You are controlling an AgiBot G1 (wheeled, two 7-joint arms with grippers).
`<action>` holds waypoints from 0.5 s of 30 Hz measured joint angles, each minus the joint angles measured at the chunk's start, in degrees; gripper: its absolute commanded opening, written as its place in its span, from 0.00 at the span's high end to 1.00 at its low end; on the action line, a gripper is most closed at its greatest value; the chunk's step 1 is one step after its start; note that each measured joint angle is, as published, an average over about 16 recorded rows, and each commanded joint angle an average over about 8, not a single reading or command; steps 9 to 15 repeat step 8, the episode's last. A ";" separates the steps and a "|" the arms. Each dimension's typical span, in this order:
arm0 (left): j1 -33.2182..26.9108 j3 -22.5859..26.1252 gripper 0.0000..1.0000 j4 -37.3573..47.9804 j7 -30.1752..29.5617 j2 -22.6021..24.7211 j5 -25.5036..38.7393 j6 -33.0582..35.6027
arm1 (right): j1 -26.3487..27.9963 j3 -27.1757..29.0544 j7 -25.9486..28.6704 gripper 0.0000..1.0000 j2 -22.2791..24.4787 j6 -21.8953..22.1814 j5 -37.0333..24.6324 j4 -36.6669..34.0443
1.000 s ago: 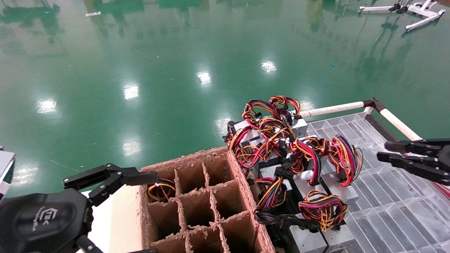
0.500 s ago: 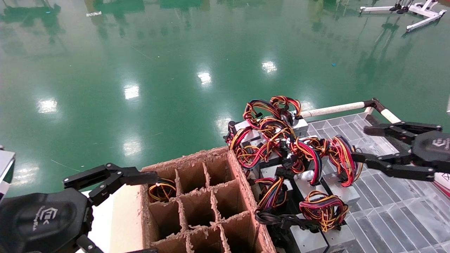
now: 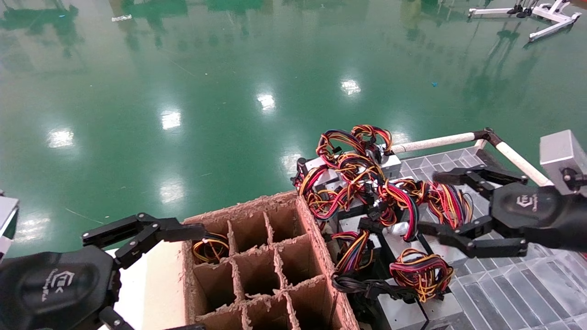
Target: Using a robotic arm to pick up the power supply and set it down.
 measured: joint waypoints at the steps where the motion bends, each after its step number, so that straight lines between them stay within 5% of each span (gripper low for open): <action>1: 0.00 0.00 0.00 0.00 0.00 0.00 0.00 0.00 | -0.78 0.49 0.30 0.00 -0.04 0.08 0.42 1.09; 15: 0.00 0.00 0.00 0.00 0.00 0.00 0.00 0.00 | -3.47 2.20 1.34 0.00 -0.17 0.38 1.89 4.87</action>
